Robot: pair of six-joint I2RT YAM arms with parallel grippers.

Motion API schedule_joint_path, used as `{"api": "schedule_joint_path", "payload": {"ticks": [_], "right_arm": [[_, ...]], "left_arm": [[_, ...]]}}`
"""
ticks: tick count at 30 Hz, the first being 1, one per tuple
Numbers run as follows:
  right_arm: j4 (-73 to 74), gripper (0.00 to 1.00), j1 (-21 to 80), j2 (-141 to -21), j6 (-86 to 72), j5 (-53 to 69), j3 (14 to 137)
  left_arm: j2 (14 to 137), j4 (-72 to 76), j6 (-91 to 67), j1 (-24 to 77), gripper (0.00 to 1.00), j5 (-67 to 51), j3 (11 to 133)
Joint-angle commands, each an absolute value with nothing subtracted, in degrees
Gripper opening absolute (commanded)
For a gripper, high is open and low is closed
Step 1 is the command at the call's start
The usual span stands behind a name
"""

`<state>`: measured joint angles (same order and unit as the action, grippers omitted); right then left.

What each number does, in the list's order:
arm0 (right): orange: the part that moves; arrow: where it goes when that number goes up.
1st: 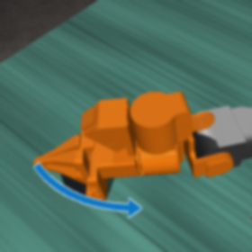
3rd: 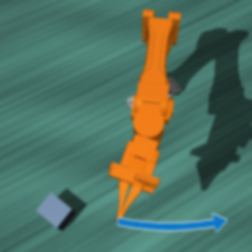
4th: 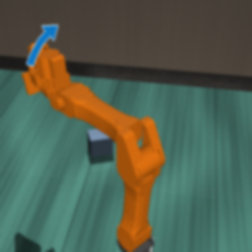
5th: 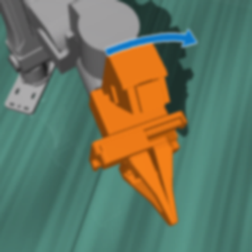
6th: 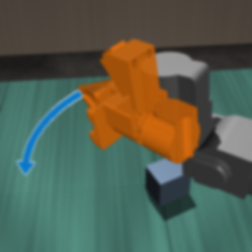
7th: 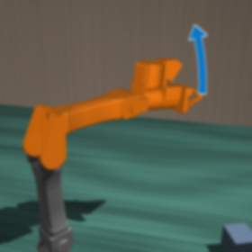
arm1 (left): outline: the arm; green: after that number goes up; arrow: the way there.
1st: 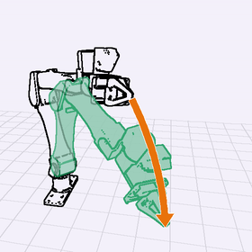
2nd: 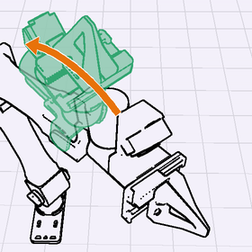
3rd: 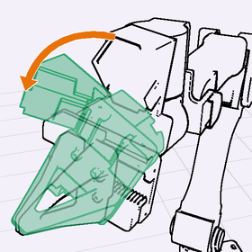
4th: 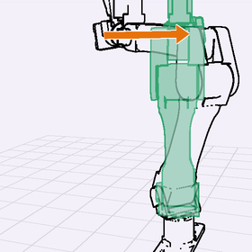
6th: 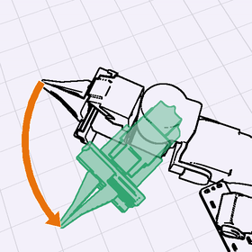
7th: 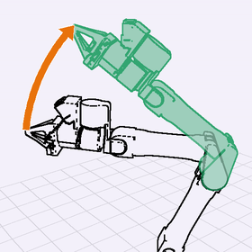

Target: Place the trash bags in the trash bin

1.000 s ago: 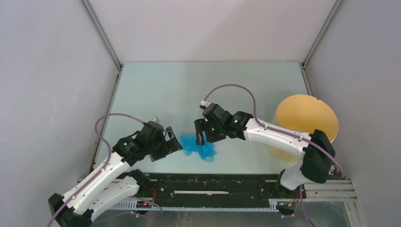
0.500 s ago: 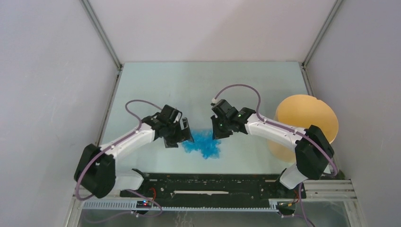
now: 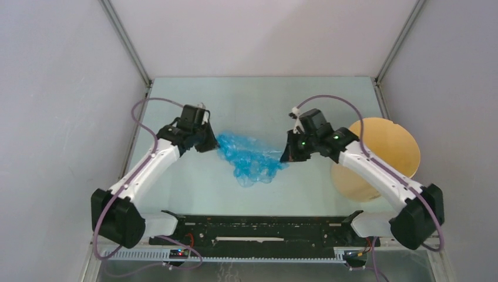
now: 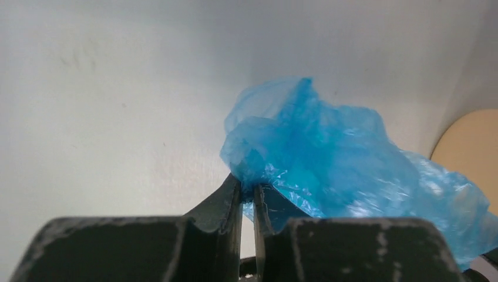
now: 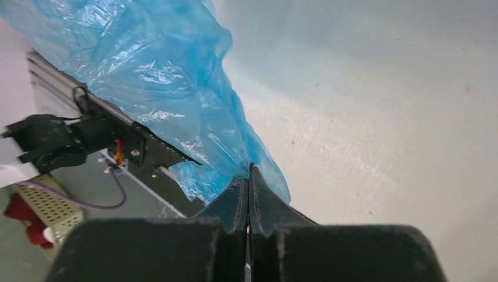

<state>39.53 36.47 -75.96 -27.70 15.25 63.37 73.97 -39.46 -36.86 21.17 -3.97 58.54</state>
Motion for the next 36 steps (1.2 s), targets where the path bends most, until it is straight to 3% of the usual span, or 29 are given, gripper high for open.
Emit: {"api": "schedule_joint_path", "payload": {"ticks": [1,5,10,14,19,23,28,31,36], "right_arm": [[43.2,0.0,32.1,-70.8,-25.0,25.0,62.1],[44.2,0.0,31.5,-72.5,-24.4,30.5,62.1],[39.2,0.0,30.4,-73.7,-33.4,36.0,61.0],[34.6,0.0,29.2,-73.2,-46.7,40.0,61.1],[24.4,0.0,30.0,-69.3,-61.9,39.5,61.1],[22.6,0.0,29.7,-69.3,-69.6,38.3,61.1],[21.1,0.0,30.5,-67.5,-76.4,35.0,61.0],[20.1,0.0,30.0,-66.6,-78.9,33.6,61.1],[18.5,0.0,29.1,-66.8,-81.2,35.3,61.1]], "left_arm": [[70.8,-47.0,-30.1,20.8,0.15,3.4,65.6],[72.4,-52.5,-26.4,21.1,0.32,1.2,67.6],[65.6,-55.4,-28.0,26.3,0.81,4.3,67.2],[57.1,-53.4,-32.7,34.4,0.93,4.1,66.2],[50.0,-34.9,-39.6,48.6,0.99,0.4,60.8],[53.8,-30.3,-40.3,57.0,0.99,5.0,61.3],[61.3,-30.3,-39.7,61.8,0.84,10.2,65.4],[62.7,-30.7,-40.3,62.8,0.68,12.8,65.9],[58.7,-33.8,-43.5,62.9,0.59,20.2,63.2]]}}
